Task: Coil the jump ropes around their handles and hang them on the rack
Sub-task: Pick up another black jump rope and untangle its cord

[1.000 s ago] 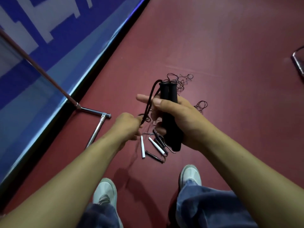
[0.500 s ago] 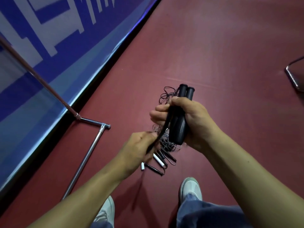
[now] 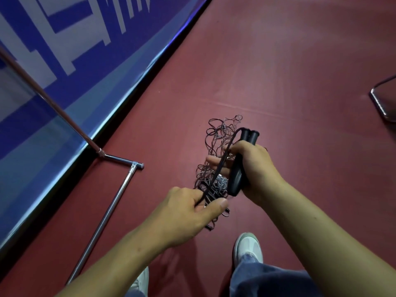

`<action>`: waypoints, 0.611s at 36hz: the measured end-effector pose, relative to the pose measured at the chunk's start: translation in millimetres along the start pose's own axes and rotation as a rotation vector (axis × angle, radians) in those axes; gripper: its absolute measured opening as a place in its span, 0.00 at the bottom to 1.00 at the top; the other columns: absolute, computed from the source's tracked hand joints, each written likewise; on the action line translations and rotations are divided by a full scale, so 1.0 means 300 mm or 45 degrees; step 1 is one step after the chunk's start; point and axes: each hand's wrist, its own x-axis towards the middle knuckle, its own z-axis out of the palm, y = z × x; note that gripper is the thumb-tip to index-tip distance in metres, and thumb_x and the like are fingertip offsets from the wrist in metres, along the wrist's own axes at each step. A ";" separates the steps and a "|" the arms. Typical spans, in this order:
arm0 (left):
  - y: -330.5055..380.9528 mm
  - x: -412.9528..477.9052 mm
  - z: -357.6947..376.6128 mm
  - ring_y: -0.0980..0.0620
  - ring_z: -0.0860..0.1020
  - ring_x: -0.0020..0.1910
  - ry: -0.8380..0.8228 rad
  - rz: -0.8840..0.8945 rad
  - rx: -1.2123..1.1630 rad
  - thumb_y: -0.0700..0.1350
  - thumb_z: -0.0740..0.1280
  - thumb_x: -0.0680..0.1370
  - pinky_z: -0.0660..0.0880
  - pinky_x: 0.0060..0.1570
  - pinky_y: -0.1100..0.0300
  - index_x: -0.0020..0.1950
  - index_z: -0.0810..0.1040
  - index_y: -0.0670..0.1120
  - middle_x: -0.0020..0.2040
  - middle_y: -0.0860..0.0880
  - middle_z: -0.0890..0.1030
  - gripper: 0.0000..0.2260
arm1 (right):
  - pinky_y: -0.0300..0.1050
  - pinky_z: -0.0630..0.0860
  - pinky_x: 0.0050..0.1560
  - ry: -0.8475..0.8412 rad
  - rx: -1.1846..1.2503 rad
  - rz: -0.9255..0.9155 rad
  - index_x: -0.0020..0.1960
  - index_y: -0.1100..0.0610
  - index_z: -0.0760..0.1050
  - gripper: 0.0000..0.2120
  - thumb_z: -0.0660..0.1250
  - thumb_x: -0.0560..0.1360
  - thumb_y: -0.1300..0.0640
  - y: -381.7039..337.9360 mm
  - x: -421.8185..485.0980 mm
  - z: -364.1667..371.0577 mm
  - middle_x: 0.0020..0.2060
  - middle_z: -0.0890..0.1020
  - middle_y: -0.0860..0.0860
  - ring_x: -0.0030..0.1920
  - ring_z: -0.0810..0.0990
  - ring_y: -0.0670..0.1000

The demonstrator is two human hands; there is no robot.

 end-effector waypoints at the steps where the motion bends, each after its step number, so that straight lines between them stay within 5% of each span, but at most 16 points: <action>1: 0.014 -0.004 0.007 0.55 0.64 0.26 -0.009 0.008 -0.010 0.72 0.61 0.71 0.63 0.28 0.61 0.33 0.67 0.42 0.25 0.54 0.67 0.32 | 0.61 0.85 0.50 -0.011 0.064 -0.016 0.58 0.59 0.66 0.10 0.55 0.79 0.68 0.004 -0.004 0.014 0.54 0.72 0.64 0.45 0.88 0.66; 6: 0.055 -0.024 0.036 0.54 0.62 0.25 -0.027 0.057 0.007 0.71 0.60 0.75 0.59 0.27 0.61 0.31 0.67 0.44 0.22 0.55 0.65 0.30 | 0.63 0.84 0.51 -0.159 0.227 -0.028 0.67 0.57 0.66 0.16 0.53 0.82 0.68 0.017 -0.015 0.043 0.61 0.79 0.67 0.48 0.87 0.67; 8: 0.069 -0.018 0.026 0.56 0.62 0.24 -0.058 0.009 -0.092 0.69 0.59 0.78 0.59 0.26 0.64 0.27 0.68 0.48 0.21 0.55 0.64 0.29 | 0.61 0.86 0.44 -0.215 0.352 0.013 0.68 0.59 0.67 0.16 0.53 0.82 0.67 0.013 -0.014 0.044 0.48 0.84 0.66 0.41 0.87 0.63; 11: 0.078 -0.008 0.003 0.60 0.67 0.22 -0.213 -0.118 -0.359 0.73 0.57 0.75 0.63 0.28 0.70 0.22 0.70 0.47 0.20 0.56 0.70 0.34 | 0.45 0.76 0.31 -0.238 0.439 0.054 0.63 0.57 0.68 0.14 0.55 0.80 0.68 0.004 -0.014 0.052 0.32 0.72 0.56 0.27 0.71 0.50; 15: 0.074 -0.010 -0.015 0.47 0.80 0.35 -0.487 -0.098 -0.772 0.67 0.66 0.70 0.73 0.41 0.58 0.48 0.80 0.37 0.37 0.46 0.85 0.31 | 0.40 0.65 0.28 -0.323 0.382 0.033 0.61 0.57 0.68 0.13 0.55 0.81 0.69 0.003 -0.022 0.071 0.30 0.65 0.52 0.26 0.63 0.47; 18: 0.097 -0.004 -0.004 0.43 0.81 0.37 -0.351 -0.116 -0.929 0.64 0.71 0.68 0.73 0.42 0.50 0.57 0.74 0.42 0.39 0.44 0.85 0.30 | 0.41 0.66 0.28 -0.360 0.274 -0.018 0.63 0.59 0.69 0.13 0.56 0.81 0.69 0.013 -0.035 0.097 0.30 0.64 0.53 0.26 0.63 0.48; 22: 0.108 0.011 0.022 0.48 0.73 0.26 -0.142 -0.102 -0.703 0.60 0.68 0.72 0.71 0.34 0.55 0.43 0.72 0.43 0.28 0.46 0.76 0.20 | 0.51 0.77 0.35 -0.338 -0.028 -0.164 0.62 0.63 0.71 0.10 0.58 0.82 0.67 0.027 -0.038 0.100 0.30 0.69 0.53 0.28 0.72 0.52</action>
